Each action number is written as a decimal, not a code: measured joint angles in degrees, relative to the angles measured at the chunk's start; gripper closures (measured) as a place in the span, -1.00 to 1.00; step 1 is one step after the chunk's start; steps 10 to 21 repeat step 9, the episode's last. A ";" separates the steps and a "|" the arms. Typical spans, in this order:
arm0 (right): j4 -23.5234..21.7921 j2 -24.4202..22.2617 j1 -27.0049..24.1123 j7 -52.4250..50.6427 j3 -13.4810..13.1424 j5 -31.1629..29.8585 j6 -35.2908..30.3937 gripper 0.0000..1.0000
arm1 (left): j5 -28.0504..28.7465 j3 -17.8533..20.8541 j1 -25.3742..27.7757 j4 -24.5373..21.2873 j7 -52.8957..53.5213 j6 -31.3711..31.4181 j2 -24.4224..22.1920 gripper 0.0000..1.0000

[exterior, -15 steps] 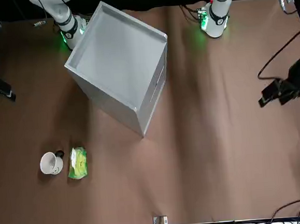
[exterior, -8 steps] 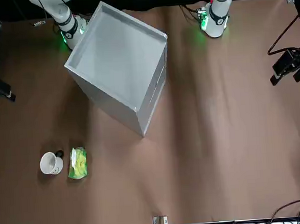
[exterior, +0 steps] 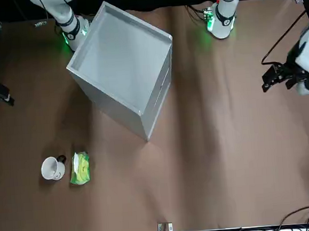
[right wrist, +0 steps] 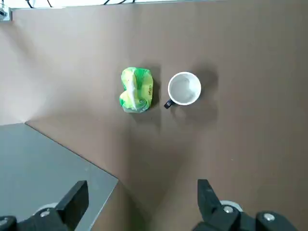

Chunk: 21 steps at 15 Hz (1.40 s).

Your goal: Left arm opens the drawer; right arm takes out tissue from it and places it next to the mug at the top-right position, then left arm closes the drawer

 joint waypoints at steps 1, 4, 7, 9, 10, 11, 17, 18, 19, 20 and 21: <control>-0.06 0.00 0.00 0.00 0.00 0.00 0.30 -1.00 | 0.16 -0.30 -0.07 -0.16 0.00 0.00 -0.12 -0.99; -0.09 0.00 -0.02 0.00 -0.01 0.00 0.41 -1.00 | 0.22 -0.38 -0.01 -0.19 0.00 0.00 -0.39 -0.99; -0.15 0.00 -0.11 0.00 -0.04 0.00 0.41 -1.00 | 0.29 -0.37 -0.01 -0.19 0.00 0.00 -0.44 -0.99; -0.24 0.00 -0.12 0.00 -0.06 -0.01 0.41 -1.00 | 0.34 -0.32 0.00 -0.19 0.00 0.00 -0.44 -0.99; -0.24 0.00 -0.12 0.00 -0.06 -0.01 0.41 -1.00 | 0.34 -0.32 0.00 -0.19 0.00 0.00 -0.44 -0.99; -0.24 0.00 -0.12 0.00 -0.06 -0.01 0.41 -1.00 | 0.34 -0.32 0.00 -0.19 0.00 0.00 -0.44 -0.99; -0.24 0.00 -0.12 0.00 -0.06 -0.01 0.41 -1.00 | 0.34 -0.32 0.00 -0.19 0.00 0.00 -0.44 -0.99; -0.24 0.00 -0.12 0.00 -0.06 -0.01 0.41 -1.00 | 0.34 -0.32 0.00 -0.19 0.00 0.00 -0.44 -0.99; -0.24 0.00 -0.12 0.00 -0.06 -0.01 0.41 -1.00 | 0.34 -0.32 0.00 -0.19 0.00 0.00 -0.44 -0.99; -0.24 0.00 -0.12 0.00 -0.06 -0.01 0.41 -1.00 | 0.34 -0.32 0.00 -0.19 0.00 0.00 -0.44 -0.99; -0.24 0.00 -0.12 0.00 -0.06 -0.01 0.41 -1.00 | 0.34 -0.32 0.00 -0.19 0.00 0.00 -0.44 -0.99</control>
